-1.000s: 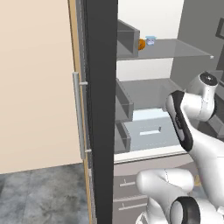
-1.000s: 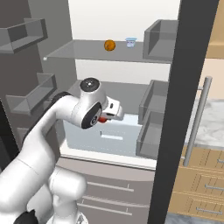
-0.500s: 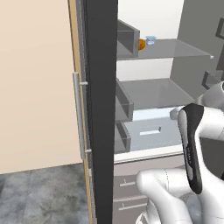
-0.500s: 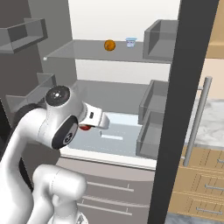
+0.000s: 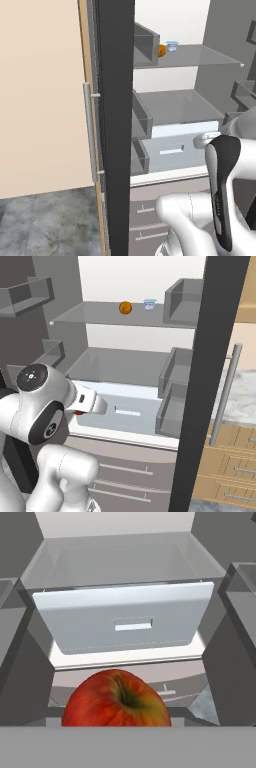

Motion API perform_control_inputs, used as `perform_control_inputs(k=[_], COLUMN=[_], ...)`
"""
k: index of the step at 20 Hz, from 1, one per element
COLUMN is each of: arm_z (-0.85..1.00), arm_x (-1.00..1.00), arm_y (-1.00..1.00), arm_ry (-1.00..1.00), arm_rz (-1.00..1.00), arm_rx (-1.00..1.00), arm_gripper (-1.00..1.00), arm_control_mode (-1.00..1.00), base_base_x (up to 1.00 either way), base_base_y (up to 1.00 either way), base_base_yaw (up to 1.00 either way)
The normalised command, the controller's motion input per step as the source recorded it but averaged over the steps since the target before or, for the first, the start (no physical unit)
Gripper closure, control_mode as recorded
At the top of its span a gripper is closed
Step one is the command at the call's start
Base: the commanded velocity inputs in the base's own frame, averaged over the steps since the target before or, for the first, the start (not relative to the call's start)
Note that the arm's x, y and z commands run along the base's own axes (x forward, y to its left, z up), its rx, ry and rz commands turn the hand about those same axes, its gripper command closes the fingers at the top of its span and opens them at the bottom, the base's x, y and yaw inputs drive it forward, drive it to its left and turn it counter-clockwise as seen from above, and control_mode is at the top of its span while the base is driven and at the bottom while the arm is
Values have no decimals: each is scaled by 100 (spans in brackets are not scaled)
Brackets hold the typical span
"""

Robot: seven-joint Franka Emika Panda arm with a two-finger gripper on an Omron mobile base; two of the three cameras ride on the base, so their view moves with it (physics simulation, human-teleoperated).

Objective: Pick up the apple and orange from the fridge and place one fruit on each plate on the dining counter.

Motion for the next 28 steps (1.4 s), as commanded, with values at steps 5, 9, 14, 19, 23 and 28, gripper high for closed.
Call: perform_control_inputs(k=[5,9,14,19,23,28], arm_z=[0,0,0,0,0,0], arm_x=[0,0,0,0,0,0], arm_y=[0,0,0,0,0,0], arm_ry=[0,0,0,0,0,0], arm_rz=[0,0,0,0,0,0], arm_rx=[0,0,0,0,0,0], arm_gripper=[100,100,100,100,100,100], arm_control_mode=[-100,-100,100,100,100,100], base_base_x=[0,0,-27,-100,-100,-50], base_base_y=[0,0,0,-3,-4,0], base_base_yaw=[0,0,0,-13,-54,-80])
